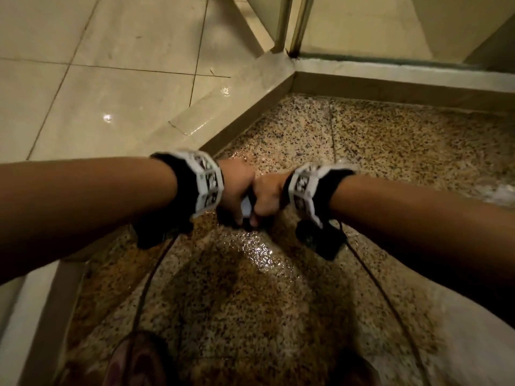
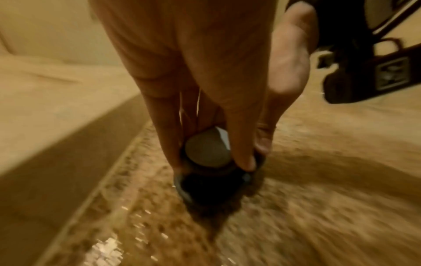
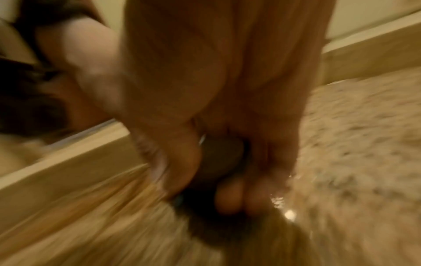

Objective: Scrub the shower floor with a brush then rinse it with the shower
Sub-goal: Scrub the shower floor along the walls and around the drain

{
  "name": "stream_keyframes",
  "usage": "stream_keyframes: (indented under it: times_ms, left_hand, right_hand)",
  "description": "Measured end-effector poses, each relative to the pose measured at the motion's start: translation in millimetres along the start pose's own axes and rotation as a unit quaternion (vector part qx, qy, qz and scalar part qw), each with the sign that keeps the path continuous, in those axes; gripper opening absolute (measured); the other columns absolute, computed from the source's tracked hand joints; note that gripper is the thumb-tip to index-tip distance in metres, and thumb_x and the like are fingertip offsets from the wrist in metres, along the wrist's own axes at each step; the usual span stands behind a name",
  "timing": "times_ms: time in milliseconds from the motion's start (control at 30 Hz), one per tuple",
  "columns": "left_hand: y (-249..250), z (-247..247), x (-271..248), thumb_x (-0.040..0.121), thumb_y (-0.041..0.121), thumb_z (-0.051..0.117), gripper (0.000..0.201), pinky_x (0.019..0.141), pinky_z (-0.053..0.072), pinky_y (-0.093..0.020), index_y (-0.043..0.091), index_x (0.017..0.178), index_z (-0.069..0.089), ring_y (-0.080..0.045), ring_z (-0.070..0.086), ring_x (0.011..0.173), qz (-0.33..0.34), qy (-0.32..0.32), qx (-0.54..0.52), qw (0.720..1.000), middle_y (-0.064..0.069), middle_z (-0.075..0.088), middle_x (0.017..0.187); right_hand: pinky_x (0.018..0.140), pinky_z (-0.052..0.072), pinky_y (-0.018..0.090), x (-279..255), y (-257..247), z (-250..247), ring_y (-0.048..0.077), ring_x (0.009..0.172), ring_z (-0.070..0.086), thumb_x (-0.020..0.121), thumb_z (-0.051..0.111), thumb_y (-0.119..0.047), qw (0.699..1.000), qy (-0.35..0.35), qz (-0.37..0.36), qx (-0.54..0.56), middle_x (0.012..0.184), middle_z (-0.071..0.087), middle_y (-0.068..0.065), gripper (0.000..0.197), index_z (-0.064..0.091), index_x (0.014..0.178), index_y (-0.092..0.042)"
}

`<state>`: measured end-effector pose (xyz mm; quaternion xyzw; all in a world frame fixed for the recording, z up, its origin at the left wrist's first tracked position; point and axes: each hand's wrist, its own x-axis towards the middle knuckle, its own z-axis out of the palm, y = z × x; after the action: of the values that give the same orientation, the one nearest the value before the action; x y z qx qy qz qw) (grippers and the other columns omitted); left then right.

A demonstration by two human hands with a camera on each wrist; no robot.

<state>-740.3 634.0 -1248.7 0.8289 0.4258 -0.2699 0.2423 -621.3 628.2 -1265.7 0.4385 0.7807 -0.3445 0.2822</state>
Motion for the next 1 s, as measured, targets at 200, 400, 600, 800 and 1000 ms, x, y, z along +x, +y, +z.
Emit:
stream_keyframes:
  times_ms: [200, 400, 600, 800, 1000]
  left_hand:
    - [-5, -13, 2, 0.075, 0.05, 0.073, 0.046, 0.065, 0.042, -0.026, 0.012, 0.099, 0.069, -0.02, 0.055, 0.073, -0.002, 0.072, 0.043, 0.996, -0.004, 0.062, 0.086]
    - [29, 22, 0, 0.076, 0.05, 0.072, 0.043, 0.067, 0.042, -0.026, 0.013, 0.096, 0.067, -0.017, 0.052, 0.072, 0.035, 0.026, 0.042, 0.998, 0.0, 0.055, 0.082]
    - [37, -8, 22, 0.075, 0.03, 0.074, 0.02, 0.07, 0.045, -0.03, 0.021, 0.079, 0.057, -0.024, 0.057, 0.081, 0.044, 0.084, 0.056, 0.994, -0.002, 0.049, 0.083]
    - [28, -3, 27, 0.065, 0.044, 0.082, 0.052, 0.067, 0.044, -0.028, 0.011, 0.101, 0.067, -0.021, 0.054, 0.076, -0.021, 0.089, 0.02, 0.996, -0.003, 0.059, 0.084]
    - [55, 20, 19, 0.055, 0.043, 0.088, 0.062, 0.075, 0.052, -0.025, 0.021, 0.108, 0.064, -0.015, 0.063, 0.082, 0.029, -0.022, -0.022, 0.999, 0.003, 0.069, 0.098]
  right_hand:
    - [0.073, 0.047, 0.022, -10, 11, -5, 0.019, 0.09, 0.06, 0.087, 0.067, -0.029, 0.992, 0.12, 0.031, 0.033, 0.104, 0.065, 0.003, 0.033, 0.062, 0.115, -0.012]
    - [0.072, 0.042, 0.017, -29, 22, 23, 0.011, 0.089, 0.058, 0.089, 0.065, -0.016, 0.999, -0.034, 0.024, -0.001, 0.111, 0.066, 0.005, 0.034, 0.058, 0.121, -0.009]
    - [0.086, 0.048, 0.03, -27, 38, 18, 0.022, 0.098, 0.057, 0.081, 0.073, -0.034, 0.99, 0.105, 0.08, 0.044, 0.12, 0.061, 0.007, 0.063, 0.044, 0.132, -0.01]
    - [0.08, 0.044, 0.032, -35, 63, 39, 0.024, 0.099, 0.048, 0.078, 0.072, -0.049, 0.972, 0.235, 0.017, -0.006, 0.109, 0.044, 0.008, 0.065, 0.046, 0.123, -0.01]
    - [0.072, 0.06, 0.03, -58, 57, 67, 0.016, 0.083, 0.068, 0.073, 0.079, -0.032, 0.99, 0.126, -0.03, 0.064, 0.1, 0.068, -0.002, 0.053, 0.053, 0.117, -0.018]
